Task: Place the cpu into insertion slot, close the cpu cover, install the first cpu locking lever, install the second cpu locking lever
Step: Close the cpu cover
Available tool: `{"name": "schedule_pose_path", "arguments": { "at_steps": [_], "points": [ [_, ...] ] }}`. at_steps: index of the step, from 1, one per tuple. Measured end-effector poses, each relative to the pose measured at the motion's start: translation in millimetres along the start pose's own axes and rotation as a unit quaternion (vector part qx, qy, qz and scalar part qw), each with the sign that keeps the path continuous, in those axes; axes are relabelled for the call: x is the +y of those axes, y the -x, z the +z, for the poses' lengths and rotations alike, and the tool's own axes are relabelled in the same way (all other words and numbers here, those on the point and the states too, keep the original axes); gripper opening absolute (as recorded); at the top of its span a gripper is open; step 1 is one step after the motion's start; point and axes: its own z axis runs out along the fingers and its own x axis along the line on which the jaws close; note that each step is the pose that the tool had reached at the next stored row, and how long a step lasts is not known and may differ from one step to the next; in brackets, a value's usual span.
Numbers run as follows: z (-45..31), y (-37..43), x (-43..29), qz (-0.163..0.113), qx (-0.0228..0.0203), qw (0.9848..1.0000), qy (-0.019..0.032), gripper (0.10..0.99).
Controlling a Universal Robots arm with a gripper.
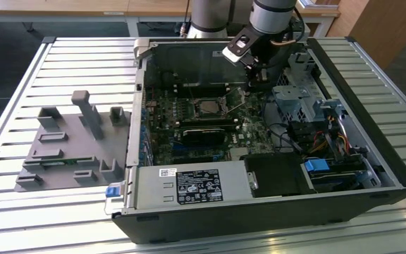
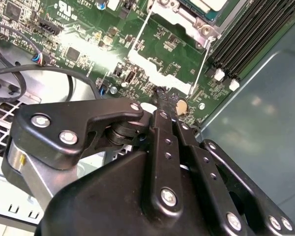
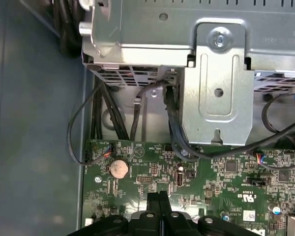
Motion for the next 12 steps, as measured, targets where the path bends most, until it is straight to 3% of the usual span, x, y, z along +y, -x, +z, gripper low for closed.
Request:
{"name": "schedule_pose_path", "arguments": {
  "at_steps": [12],
  "points": [
    [9.3,-1.3,6.1,0.0,-0.0029,1.0,-0.0014,0.118]
  ]
}}
